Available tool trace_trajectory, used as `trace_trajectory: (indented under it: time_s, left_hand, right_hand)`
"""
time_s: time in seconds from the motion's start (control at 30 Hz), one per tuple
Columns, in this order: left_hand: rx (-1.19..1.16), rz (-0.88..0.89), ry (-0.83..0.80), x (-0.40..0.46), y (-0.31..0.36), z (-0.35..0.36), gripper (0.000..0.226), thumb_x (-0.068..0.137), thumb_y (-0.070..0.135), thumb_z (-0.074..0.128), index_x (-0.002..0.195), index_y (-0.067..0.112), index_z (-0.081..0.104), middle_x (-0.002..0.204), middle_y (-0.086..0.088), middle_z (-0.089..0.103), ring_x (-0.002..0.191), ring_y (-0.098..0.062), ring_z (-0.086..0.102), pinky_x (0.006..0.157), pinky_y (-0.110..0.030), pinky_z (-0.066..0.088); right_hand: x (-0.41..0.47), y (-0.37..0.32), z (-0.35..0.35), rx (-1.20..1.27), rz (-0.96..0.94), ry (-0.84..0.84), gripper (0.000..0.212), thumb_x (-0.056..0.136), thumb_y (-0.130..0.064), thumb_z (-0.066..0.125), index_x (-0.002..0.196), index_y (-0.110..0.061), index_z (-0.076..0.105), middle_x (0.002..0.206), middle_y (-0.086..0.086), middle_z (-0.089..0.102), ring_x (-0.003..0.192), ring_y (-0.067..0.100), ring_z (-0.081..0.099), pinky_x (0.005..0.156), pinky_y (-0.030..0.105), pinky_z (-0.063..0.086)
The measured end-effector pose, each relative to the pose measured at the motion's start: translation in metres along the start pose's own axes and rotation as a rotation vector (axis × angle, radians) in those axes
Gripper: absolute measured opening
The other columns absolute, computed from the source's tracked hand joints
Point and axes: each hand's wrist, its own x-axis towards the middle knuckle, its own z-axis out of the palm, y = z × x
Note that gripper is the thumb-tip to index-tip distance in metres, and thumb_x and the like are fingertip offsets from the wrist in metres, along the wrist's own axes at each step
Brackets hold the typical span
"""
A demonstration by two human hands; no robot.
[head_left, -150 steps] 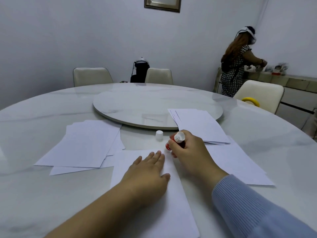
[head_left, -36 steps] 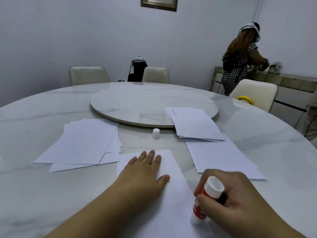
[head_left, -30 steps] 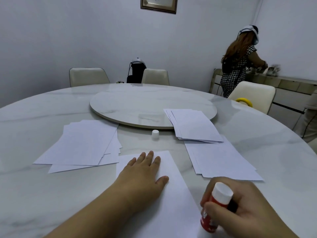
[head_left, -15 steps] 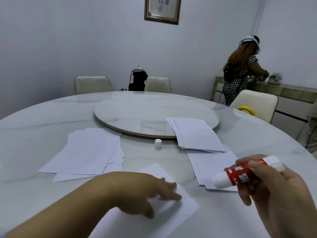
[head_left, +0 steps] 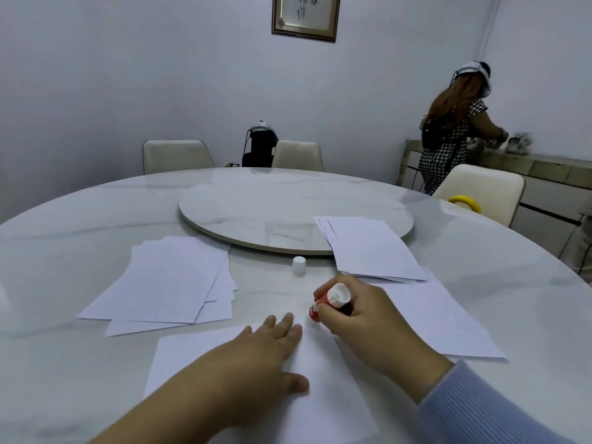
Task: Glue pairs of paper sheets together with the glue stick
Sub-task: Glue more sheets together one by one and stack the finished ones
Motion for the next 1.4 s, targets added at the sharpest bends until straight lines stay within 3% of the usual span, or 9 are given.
trace_trajectory:
  time_s: [0.13,0.3,0.47,0.57,0.7,0.9,1.07,1.27,1.4]
  left_hand:
    - [-0.005,0.005,0.0,0.0,-0.001,0.0,0.075,0.095,0.05,0.039,0.151,0.026,-0.007,0.157,0.008,-0.018,0.144,-0.008,-0.013,0.116,-0.03,-0.003]
    - [-0.029,0.026,0.023,0.0,-0.003,0.002,0.076,0.096,0.05,0.038,0.151,0.025,-0.008,0.156,0.011,-0.019,0.143,-0.005,-0.014,0.115,-0.026,-0.005]
    - [-0.077,0.06,0.049,0.002,-0.008,0.005,0.075,0.094,0.05,0.041,0.15,0.03,-0.006,0.155,0.018,-0.018,0.141,0.001,-0.013,0.113,-0.021,-0.007]
    - [-0.099,0.128,0.071,0.006,-0.013,0.005,0.072,0.095,0.047,0.043,0.15,0.034,-0.002,0.154,0.023,-0.016,0.135,0.009,-0.016,0.108,-0.016,-0.009]
    - [-0.092,0.249,0.13,0.011,-0.013,0.007,0.062,0.097,0.041,0.043,0.15,0.037,0.009,0.154,0.024,-0.01,0.125,0.017,-0.017,0.103,-0.009,-0.015]
    - [-0.093,0.35,0.33,0.01,-0.016,0.015,0.046,0.1,0.03,0.032,0.145,0.039,0.027,0.152,0.029,0.005,0.131,0.019,-0.009,0.101,0.0,-0.011]
    - [-0.142,0.288,0.627,0.007,-0.023,0.016,0.041,0.091,0.03,0.033,0.124,0.033,0.057,0.129,0.024,0.048,0.118,0.006,0.041,0.095,-0.004,0.026]
    - [-0.162,0.3,0.605,0.009,-0.023,0.017,0.037,0.087,0.027,0.038,0.116,0.032,0.06,0.119,0.02,0.051,0.109,0.004,0.043,0.092,-0.008,0.03]
    - [-0.137,0.306,0.527,0.007,-0.021,0.016,0.036,0.092,0.038,0.042,0.126,0.038,0.053,0.128,0.027,0.045,0.119,0.007,0.035,0.101,-0.011,0.026]
  right_hand:
    - [-0.014,-0.008,-0.011,-0.056,-0.006,-0.028,0.011,0.071,-0.034,0.06,0.077,-0.026,0.064,0.077,-0.01,0.069,0.07,0.006,0.061,0.061,0.025,0.05]
    - [-0.048,-0.016,-0.03,-0.013,0.0,-0.187,0.029,0.054,-0.039,0.056,0.073,-0.021,0.068,0.073,-0.001,0.072,0.071,0.015,0.067,0.071,0.045,0.055]
    - [-0.058,-0.012,-0.048,0.186,-0.02,-0.329,0.022,0.051,-0.03,0.059,0.065,-0.018,0.071,0.07,0.013,0.071,0.057,0.017,0.064,0.048,0.024,0.046]
    - [-0.043,-0.002,-0.054,0.742,-0.043,-0.107,0.017,0.056,-0.01,0.072,0.072,-0.006,0.073,0.073,0.022,0.07,0.054,0.024,0.063,0.048,0.023,0.05]
    - [-0.004,0.005,-0.052,1.244,0.118,0.214,0.021,0.063,-0.001,0.066,0.084,-0.004,0.067,0.084,0.014,0.074,0.084,0.03,0.073,0.065,0.026,0.059]
    - [0.054,0.011,-0.018,0.843,0.232,0.135,0.039,0.078,-0.009,0.071,0.115,-0.019,0.063,0.098,-0.001,0.076,0.08,0.008,0.07,0.085,0.031,0.05]
    - [0.086,0.025,0.012,0.333,0.185,0.204,0.031,0.084,-0.007,0.071,0.11,-0.02,0.06,0.095,-0.011,0.064,0.083,0.009,0.065,0.071,0.019,0.051]
    - [0.097,0.042,0.031,0.129,0.16,0.185,0.03,0.077,-0.011,0.077,0.093,-0.028,0.059,0.088,-0.01,0.063,0.077,0.006,0.058,0.06,0.013,0.038]
    - [0.087,0.03,0.01,0.117,0.181,0.196,0.064,0.07,-0.023,0.085,0.126,-0.022,0.054,0.112,-0.004,0.062,0.103,0.012,0.055,0.083,0.022,0.047]
